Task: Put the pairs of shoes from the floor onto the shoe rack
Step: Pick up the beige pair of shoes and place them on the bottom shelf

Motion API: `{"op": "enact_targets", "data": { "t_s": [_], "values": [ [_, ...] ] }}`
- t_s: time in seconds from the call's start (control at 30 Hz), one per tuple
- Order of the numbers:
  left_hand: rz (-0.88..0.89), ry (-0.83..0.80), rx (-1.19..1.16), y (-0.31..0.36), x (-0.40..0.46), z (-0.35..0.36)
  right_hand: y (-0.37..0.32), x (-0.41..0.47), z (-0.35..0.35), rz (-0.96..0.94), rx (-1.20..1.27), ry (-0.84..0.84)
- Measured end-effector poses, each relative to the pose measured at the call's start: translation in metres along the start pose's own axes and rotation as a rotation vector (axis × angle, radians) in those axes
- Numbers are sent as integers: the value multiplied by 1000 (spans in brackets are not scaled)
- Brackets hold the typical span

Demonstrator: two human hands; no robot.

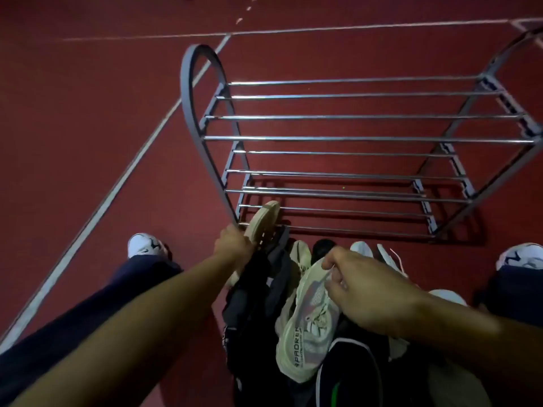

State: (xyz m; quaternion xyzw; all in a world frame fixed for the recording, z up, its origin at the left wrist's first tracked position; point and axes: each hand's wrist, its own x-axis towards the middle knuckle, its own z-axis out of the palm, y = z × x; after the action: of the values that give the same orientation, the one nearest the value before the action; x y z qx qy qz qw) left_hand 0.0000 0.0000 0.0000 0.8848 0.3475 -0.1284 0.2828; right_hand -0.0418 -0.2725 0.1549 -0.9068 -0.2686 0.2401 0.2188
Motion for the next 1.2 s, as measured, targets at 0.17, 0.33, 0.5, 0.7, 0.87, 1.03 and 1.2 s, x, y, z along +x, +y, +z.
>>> {"op": "enact_targets", "data": {
  "t_s": [0.17,0.33,0.5,0.7,0.87,1.03,1.2],
  "values": [
    [-41,-153,-259,-38,14,39,7,3,13,-14,-110,-55],
    [47,-87,-13,-37,15,20,1,1,8,-46,-237,-40],
    [230,-75,229,-18,0,-42,11,5,10,-85,-365,-86],
    [81,-200,24,1,-83,-96,12,-4,8,-126,-448,-120],
    [-194,-350,-373,5,-144,-90,14,-8,3,-82,-508,-227],
    [-235,-366,-582,-2,-151,-104,25,-4,6,-26,-517,-292],
    [-249,-408,-567,-16,-144,-119,35,17,26,-23,-547,-282]
  ]
}}
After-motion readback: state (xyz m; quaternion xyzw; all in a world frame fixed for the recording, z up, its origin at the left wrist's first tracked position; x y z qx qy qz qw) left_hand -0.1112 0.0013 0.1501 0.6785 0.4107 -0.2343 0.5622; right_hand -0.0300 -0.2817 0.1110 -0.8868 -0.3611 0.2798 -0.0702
